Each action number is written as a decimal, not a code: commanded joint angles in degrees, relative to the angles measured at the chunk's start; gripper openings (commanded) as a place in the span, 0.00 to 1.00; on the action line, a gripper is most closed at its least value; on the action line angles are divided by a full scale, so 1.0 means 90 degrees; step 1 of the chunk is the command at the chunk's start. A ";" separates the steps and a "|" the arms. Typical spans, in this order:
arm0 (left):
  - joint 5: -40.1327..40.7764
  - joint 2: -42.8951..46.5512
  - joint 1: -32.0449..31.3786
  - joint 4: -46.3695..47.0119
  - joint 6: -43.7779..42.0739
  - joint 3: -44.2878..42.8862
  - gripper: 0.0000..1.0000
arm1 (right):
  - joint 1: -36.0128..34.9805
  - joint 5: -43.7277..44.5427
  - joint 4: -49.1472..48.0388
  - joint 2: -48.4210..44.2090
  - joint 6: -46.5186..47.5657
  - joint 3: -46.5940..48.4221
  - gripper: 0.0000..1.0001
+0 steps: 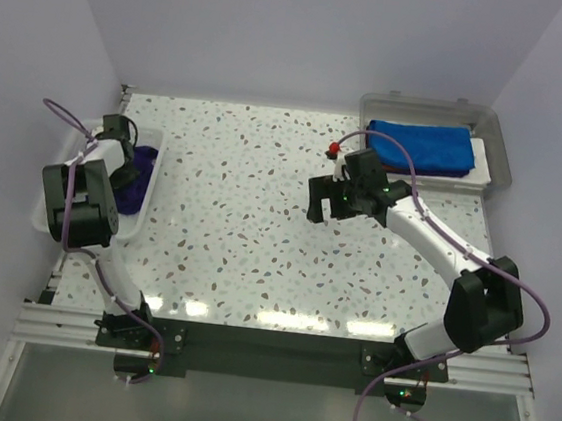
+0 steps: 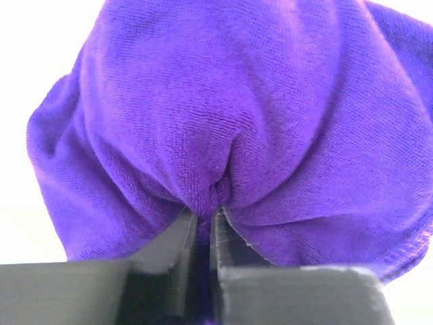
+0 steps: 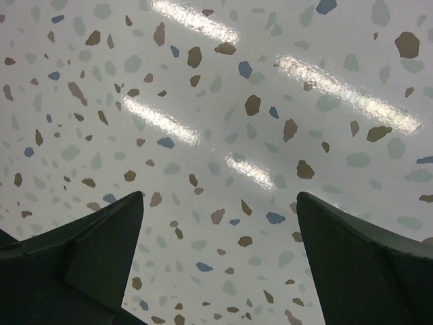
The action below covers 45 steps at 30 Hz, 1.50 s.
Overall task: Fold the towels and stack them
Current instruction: Grab crumpled towel, then move the towel to the center of the board
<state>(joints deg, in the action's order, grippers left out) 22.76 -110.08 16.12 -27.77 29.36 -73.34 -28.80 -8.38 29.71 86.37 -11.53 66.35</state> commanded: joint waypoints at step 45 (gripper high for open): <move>-0.1904 0.4781 -0.6254 0.0292 0.0370 0.2886 0.80 | -0.0013 0.0033 -0.0117 -0.0818 -0.0134 -0.1229 0.70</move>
<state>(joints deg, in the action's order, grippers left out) 4.08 -65.14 -39.51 -28.47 33.41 -47.97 -28.84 -8.49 32.36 77.10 -10.04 56.01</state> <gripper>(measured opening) 0.805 0.727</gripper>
